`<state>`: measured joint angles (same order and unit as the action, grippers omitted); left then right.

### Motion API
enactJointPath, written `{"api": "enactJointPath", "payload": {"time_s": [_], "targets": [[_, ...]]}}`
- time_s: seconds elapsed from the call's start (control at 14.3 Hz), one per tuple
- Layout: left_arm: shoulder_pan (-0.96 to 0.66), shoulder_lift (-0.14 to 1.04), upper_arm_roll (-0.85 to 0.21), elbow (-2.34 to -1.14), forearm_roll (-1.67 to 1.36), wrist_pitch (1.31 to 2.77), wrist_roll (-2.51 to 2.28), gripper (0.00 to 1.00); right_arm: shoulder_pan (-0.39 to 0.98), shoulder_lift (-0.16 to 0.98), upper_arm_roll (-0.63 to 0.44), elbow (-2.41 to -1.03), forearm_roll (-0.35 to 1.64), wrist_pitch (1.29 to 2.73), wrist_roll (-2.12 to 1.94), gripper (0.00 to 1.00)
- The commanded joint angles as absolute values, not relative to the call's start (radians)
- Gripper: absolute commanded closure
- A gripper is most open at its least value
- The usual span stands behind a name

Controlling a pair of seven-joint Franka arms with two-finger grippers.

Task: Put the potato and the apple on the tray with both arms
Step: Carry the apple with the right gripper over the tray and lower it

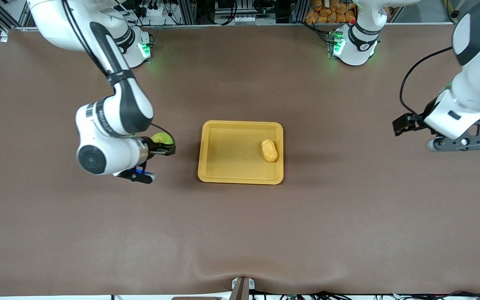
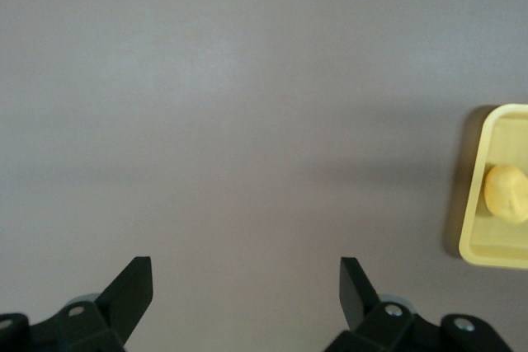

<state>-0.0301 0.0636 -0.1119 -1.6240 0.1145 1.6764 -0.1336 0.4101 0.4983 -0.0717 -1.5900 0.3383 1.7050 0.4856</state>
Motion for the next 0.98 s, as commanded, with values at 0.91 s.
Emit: {"api": "enactJointPath", "payload": {"time_s": [0.91], "targets": [[-0.029, -0.055, -0.061, -1.609, 0.023, 1.534, 0.015, 0.00, 0.626, 0.618, -0.081, -1.611, 0.385, 1.982, 0.771, 1.00]]}}
